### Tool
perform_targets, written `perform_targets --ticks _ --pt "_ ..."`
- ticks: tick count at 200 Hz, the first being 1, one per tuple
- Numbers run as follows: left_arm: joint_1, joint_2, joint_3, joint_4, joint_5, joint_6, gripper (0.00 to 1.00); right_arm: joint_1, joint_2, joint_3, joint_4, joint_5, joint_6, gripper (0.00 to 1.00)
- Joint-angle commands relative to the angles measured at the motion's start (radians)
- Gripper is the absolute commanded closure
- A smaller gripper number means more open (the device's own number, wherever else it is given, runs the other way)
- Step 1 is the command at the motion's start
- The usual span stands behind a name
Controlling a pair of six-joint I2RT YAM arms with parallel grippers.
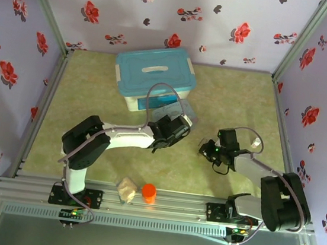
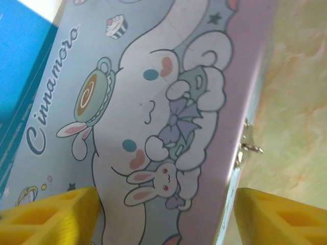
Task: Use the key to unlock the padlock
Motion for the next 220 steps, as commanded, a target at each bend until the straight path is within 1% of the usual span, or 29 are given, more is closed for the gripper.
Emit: perform_targets --ticks 1,15,25,32,37,42,77,88,101,114,117,126,153,168,191,197,210,213,220 --pt "0.016 -0.044 -0.031 -0.065 -0.01 0.006 0.28 -0.016 0.004 0.039 -0.266 0.075 -0.104 0.86" --pt "0.016 -0.064 -0.034 -0.066 -0.02 0.002 0.28 -0.017 0.018 0.075 -0.321 0.123 -0.143 0.85" --pt "0.015 -0.081 -0.039 -0.061 -0.022 0.001 0.27 -0.016 0.027 0.097 -0.347 0.149 -0.167 0.76" --pt "0.016 -0.092 -0.043 -0.055 -0.019 0.001 0.27 -0.016 0.037 0.116 -0.372 0.159 -0.185 0.67" --pt "0.016 -0.097 -0.045 -0.052 -0.019 0.001 0.27 -0.016 0.044 0.129 -0.389 0.168 -0.199 0.63" --pt "0.017 -0.103 -0.048 -0.047 -0.018 0.001 0.26 -0.016 0.049 0.14 -0.399 0.173 -0.206 0.61" --pt "0.023 -0.115 -0.033 -0.063 -0.032 -0.006 0.26 -0.011 0.076 0.195 -0.434 0.224 -0.23 0.62" --pt "0.028 -0.127 -0.034 -0.066 -0.04 -0.019 0.26 -0.002 0.077 0.207 -0.444 0.247 -0.237 0.61" --pt "0.032 -0.149 -0.043 -0.069 -0.04 -0.037 0.26 0.026 0.085 0.223 -0.467 0.28 -0.246 0.61" --pt "0.034 -0.177 -0.058 -0.072 -0.042 -0.041 0.25 0.065 0.096 0.248 -0.506 0.342 -0.25 0.6" --pt "0.035 -0.184 -0.062 -0.074 -0.042 -0.067 0.25 0.075 0.1 0.252 -0.515 0.355 -0.249 0.6" --pt "0.039 -0.205 -0.072 -0.083 -0.047 -0.083 0.25 0.097 0.108 0.265 -0.538 0.392 -0.25 0.6" --pt "0.043 -0.295 -0.121 -0.084 -0.048 -0.11 0.25 0.116 0.102 0.278 -0.535 0.399 -0.24 0.6" --pt "0.046 -0.348 -0.135 -0.106 -0.05 -0.13 0.25 0.131 0.092 0.301 -0.564 0.44 -0.238 0.58" --pt "0.054 -0.473 -0.167 -0.17 -0.075 -0.21 0.25 0.148 0.044 0.331 -0.586 0.484 -0.24 0.54" --pt "0.063 -0.518 -0.188 -0.171 -0.076 -0.237 0.25 0.148 0.024 0.334 -0.582 0.494 -0.241 0.52" --pt "0.094 -0.632 -0.258 -0.149 -0.076 -0.284 0.23 0.149 -0.036 0.334 -0.552 0.537 -0.248 0.42" --pt "0.107 -0.658 -0.276 -0.142 -0.078 -0.291 0.18 0.148 -0.05 0.335 -0.547 0.55 -0.252 0.4" --pt "0.133 -0.724 -0.326 -0.12 -0.085 -0.31 0.07 0.149 -0.083 0.338 -0.531 0.589 -0.268 0.3"
